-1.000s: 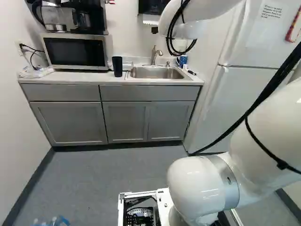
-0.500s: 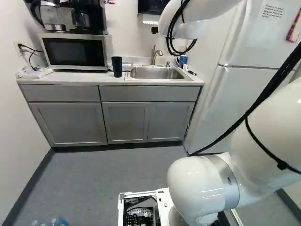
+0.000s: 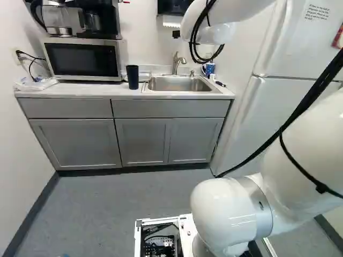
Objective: Rinse the cup and place it in the tray
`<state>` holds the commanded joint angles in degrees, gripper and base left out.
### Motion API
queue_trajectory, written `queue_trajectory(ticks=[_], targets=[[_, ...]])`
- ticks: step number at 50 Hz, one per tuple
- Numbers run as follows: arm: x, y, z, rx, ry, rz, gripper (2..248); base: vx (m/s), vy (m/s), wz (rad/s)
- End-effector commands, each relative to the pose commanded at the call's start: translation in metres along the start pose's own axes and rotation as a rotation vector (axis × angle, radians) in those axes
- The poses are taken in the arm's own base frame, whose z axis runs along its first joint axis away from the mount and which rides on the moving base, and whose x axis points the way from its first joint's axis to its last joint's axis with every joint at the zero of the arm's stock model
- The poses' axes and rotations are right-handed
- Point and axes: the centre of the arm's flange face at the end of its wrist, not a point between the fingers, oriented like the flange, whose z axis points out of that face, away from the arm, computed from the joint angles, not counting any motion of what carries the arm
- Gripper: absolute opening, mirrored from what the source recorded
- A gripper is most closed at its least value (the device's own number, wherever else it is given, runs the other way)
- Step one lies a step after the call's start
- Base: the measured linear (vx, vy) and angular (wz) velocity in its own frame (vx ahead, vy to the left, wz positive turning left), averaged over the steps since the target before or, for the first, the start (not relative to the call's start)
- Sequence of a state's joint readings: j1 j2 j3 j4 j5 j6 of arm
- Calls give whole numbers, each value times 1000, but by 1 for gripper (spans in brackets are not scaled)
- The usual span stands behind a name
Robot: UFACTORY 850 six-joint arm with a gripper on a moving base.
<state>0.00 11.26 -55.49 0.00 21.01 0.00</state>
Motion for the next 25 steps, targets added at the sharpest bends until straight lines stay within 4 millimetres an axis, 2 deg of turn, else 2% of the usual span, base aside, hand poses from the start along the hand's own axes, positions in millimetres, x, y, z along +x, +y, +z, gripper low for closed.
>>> queue_trajectory(ticks=[25], targets=[[0,0,0,0,0,0,247,91,-30,4]])
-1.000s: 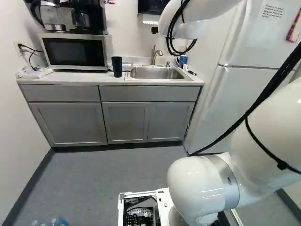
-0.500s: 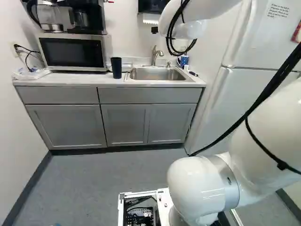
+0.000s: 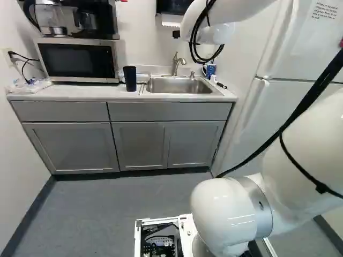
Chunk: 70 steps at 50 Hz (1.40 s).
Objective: Rinse the cup and place it in the tray
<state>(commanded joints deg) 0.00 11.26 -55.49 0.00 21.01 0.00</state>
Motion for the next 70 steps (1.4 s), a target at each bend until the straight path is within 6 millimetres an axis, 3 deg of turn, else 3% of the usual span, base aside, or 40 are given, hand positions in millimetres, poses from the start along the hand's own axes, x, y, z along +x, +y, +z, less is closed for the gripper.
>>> queue_trajectory(ticks=[70], targets=[[0,0,0,0,0,0,247,108,-56,18]])
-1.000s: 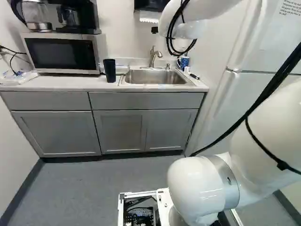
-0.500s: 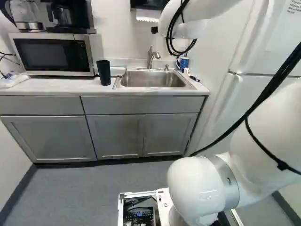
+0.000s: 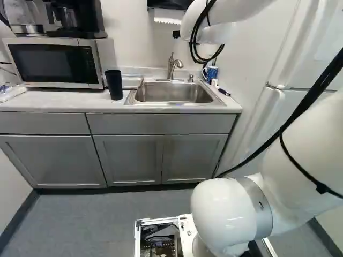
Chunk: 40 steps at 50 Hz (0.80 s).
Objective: Rinse the cup and place it in the tray
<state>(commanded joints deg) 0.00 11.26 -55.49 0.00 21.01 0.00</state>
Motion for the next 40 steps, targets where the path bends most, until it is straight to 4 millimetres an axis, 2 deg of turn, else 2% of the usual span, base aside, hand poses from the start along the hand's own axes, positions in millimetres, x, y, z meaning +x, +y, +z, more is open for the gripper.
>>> queue_trajectory(ticks=[40], targets=[[0,0,0,0,0,0,247,78,-26,122]])
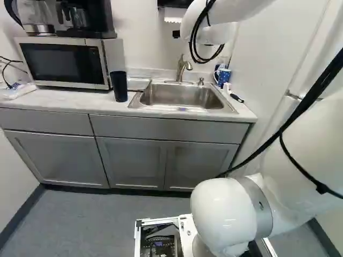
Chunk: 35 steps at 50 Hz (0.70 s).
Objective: Rinse the cup and place it in the tray
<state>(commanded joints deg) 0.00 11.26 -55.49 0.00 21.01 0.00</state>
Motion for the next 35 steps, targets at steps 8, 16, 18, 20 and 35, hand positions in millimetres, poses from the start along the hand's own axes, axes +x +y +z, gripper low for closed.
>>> queue_trajectory(ticks=[8,16,18,20,35], targets=[[0,0,0,0,0,0,247,77,-29,130],[0,0,0,0,0,0,247,77,-27,124],[0,0,0,0,0,0,247,61,-23,114],[0,0,0,0,0,0,247,72,-27,121],[0,0,0,0,0,0,247,72,-26,121]])
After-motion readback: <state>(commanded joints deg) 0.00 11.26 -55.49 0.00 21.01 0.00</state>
